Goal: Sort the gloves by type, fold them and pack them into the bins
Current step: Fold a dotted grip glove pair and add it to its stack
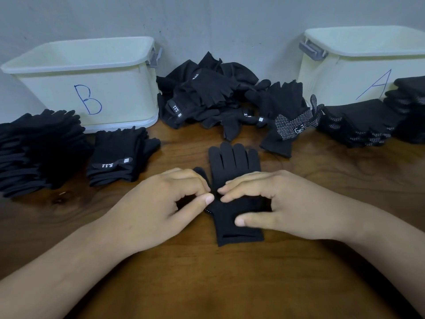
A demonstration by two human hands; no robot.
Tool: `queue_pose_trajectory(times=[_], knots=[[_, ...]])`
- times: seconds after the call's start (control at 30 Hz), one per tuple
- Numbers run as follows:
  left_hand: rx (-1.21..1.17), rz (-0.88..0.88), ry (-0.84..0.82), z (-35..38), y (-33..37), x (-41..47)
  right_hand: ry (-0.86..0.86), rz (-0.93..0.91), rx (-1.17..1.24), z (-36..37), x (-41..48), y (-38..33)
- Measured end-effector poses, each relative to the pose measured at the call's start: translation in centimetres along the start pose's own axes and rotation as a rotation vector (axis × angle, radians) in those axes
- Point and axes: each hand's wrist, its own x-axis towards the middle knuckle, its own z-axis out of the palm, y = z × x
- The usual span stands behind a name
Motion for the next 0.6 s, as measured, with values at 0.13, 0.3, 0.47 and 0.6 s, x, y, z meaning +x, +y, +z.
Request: queue_pose_trajectory(times=[0.13, 0.3, 0.47, 0.6], knots=[[-0.073, -0.023, 0.087, 0.5, 1.3, 0.1, 0.021, 0.013, -0.071, 0.2, -0.3, 0.4], [0.022, -0.007, -0.086, 1.4, 1.6, 0.4, 0.121, 0.001, -0.115, 0.9, 0.1, 1.6], [0.037, -0.029, -0.164, 1.4, 1.5, 0.2, -0.083, 0.105, -0.368, 0.1, 0.8, 3.3], [0.055, -0.032, -0.183, 1.2, 1.7, 0.3, -0.042, 0.169, -0.399, -1.2, 1.5, 5.1]])
